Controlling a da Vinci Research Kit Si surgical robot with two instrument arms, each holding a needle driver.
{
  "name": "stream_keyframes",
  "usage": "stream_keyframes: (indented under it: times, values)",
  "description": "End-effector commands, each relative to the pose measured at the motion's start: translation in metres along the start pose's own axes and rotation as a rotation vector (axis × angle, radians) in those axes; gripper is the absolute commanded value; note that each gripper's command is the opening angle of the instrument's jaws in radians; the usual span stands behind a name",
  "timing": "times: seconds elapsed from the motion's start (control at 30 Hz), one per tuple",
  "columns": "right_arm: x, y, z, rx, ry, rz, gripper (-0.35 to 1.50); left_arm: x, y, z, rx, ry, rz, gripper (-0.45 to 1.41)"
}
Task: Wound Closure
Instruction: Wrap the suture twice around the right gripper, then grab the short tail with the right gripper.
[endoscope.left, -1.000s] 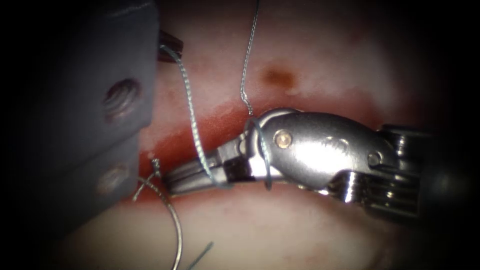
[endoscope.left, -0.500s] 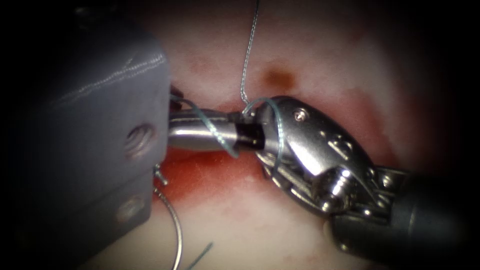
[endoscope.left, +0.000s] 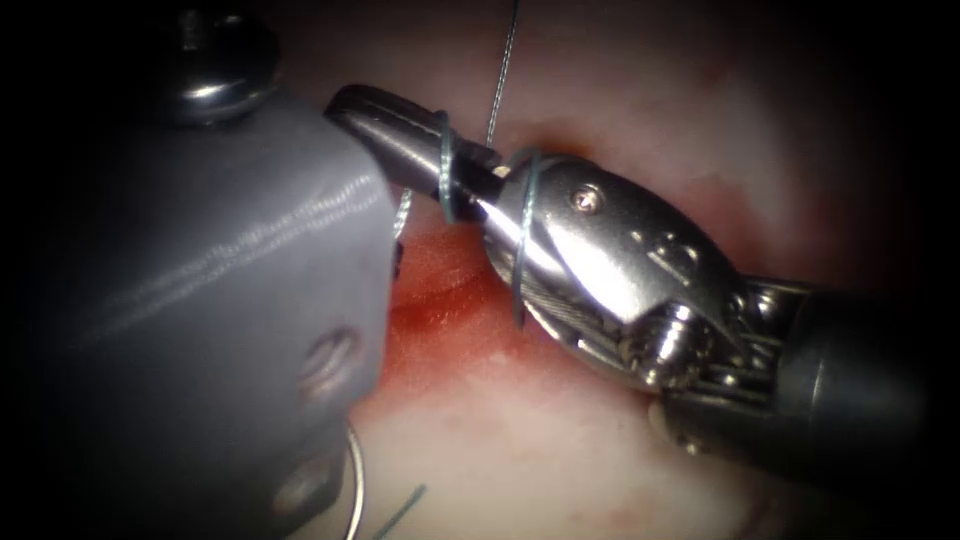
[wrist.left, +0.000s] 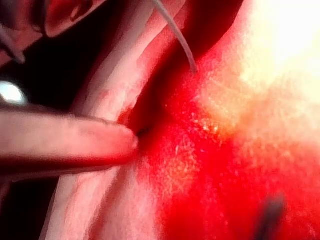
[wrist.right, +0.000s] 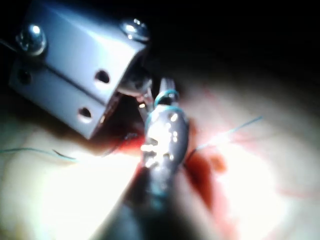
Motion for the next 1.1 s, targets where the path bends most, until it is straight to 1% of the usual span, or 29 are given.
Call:
stream_keyframes:
  times: [0.03,0.07,0.13,0.17,0.23,0.27,0.3,0.4,0.47,0.53,0.57,0.67,0.7,0.8,0.9,0.97,1.1]
  values:
    - [0.0006,-0.0005,0.0019,-0.028,-0.002,-0.01,-0.3,-0.0008,0.0009,-0.0004,-0.006,-0.002,0.001,-0.45]
    - [0.0005,-0.0007,0.002,-0.044,-0.001,-0.013,-0.16,-0.001,0.0008,-0.0004,-0.004,-0.001,0.0,-0.45]
    - [0.0004,-0.0009,0.0023,-0.068,0.0,-0.018,-0.16,-0.0012,0.0006,-0.0004,-0.004,0.0,-0.002,-0.45]
    - [0.0004,-0.001,0.0024,-0.077,0.0,-0.02,-0.13,-0.0013,0.0005,-0.0004,-0.004,0.0,-0.002,-0.45]
    - [0.0003,-0.0012,0.0025,-0.097,-0.012,-0.042,0.1,-0.0015,0.0005,-0.0003,-0.002,0.002,-0.004,-0.45]
    - [0.0003,-0.0013,0.0026,-0.108,-0.021,-0.051,0.29,-0.0015,0.0004,-0.0003,-0.002,0.002,-0.004,-0.45]
    - [0.0002,-0.0013,0.0026,-0.115,-0.03,-0.06,0.39,-0.0015,0.0004,-0.0003,0.0,0.003,-0.005,-0.45]
    - [0.0002,-0.0014,0.0025,-0.145,-0.058,-0.067,0.49,-0.0016,0.0004,-0.0003,0.001,0.003,-0.004,-0.45]
    - [0.0001,-0.0013,0.0024,-0.165,-0.078,-0.072,0.49,-0.0015,0.0004,-0.0003,0.001,0.003,-0.004,-0.45]
    - [0.0001,-0.0013,0.0023,-0.183,-0.117,-0.083,0.49,-0.0015,0.0005,-0.0003,0.001,0.003,-0.003,-0.45]
    - [0.0,-0.0013,0.0023,-0.19,-0.135,-0.091,0.56,-0.0014,0.0005,-0.0003,0.003,0.0,-0.002,-0.45]
    - [-0.0002,-0.0014,0.0021,-0.206,-0.185,-0.108,0.46,-0.0011,0.0005,-0.0003,0.006,0.018,0.0,-0.45]
    - [-0.0004,-0.0014,0.0021,-0.217,-0.208,-0.119,0.34,-0.0007,0.0005,-0.0002,0.006,0.042,0.002,-0.45]
    - [-0.001,-0.0015,0.0019,-0.243,-0.255,-0.129,0.27,0.0,0.0004,0.0002,0.004,0.099,0.005,-0.45]
    - [-0.0019,-0.0015,0.0017,-0.319,-0.307,-0.149,0.22,0.0006,0.0002,0.0009,-0.002,0.166,0.0,-0.45]
    - [-0.0024,-0.0016,0.0016,-0.347,-0.322,-0.156,0.16,0.0009,0.0001,0.0013,0.001,0.19,-0.002,-0.45]
    - [-0.003,-0.0014,0.0014,-0.422,-0.352,-0.129,0.11,0.0012,0.0,0.0015,-0.003,0.228,0.004,-0.45]
